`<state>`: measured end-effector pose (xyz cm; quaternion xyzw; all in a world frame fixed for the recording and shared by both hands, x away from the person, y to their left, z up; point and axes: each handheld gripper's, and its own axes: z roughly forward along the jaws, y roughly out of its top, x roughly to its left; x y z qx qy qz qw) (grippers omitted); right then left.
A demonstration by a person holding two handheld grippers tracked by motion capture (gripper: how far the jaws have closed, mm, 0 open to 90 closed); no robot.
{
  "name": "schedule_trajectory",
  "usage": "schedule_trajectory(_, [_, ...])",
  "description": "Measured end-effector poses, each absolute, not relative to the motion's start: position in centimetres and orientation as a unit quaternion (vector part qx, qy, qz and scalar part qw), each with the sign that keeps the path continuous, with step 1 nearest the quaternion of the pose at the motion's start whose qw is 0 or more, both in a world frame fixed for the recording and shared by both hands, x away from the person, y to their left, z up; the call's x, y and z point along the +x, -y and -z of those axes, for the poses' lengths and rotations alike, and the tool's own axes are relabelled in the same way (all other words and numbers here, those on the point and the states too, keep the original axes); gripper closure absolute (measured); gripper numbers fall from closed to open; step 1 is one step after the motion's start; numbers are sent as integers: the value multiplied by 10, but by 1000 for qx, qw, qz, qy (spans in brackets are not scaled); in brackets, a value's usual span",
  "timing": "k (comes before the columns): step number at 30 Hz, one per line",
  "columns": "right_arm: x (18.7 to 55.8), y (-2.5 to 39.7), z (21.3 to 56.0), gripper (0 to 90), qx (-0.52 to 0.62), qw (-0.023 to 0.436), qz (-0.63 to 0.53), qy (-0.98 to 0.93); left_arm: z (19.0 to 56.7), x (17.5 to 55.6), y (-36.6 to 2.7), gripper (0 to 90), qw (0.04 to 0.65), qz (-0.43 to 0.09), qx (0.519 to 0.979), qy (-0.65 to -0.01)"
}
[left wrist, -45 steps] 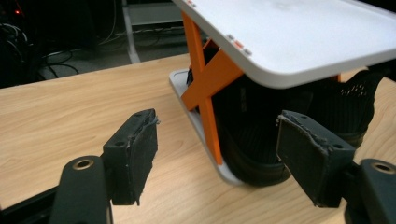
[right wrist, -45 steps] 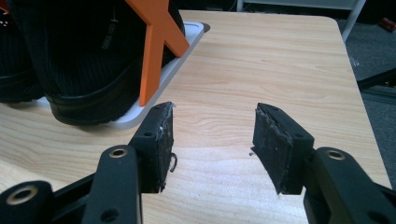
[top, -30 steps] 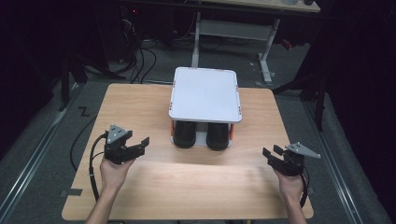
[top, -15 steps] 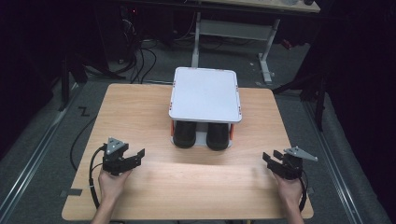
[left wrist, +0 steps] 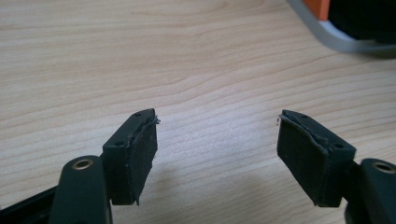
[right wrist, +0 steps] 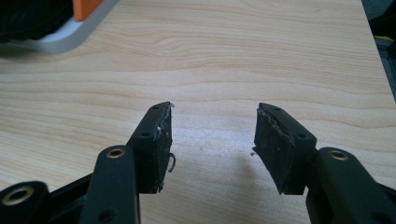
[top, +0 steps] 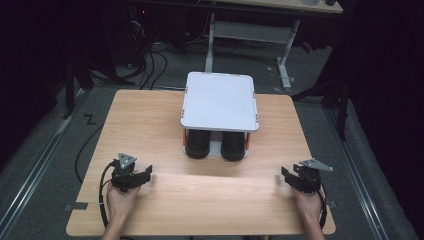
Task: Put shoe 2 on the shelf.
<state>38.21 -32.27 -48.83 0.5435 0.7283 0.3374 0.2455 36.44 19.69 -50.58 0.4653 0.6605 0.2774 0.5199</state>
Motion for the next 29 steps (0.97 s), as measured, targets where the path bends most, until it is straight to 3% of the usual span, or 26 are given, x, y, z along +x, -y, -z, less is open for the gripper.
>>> schedule_trajectory(29, [384,320,501,375,541,245,-318,-739,518,363,-194,257,498,-285,481,-663])
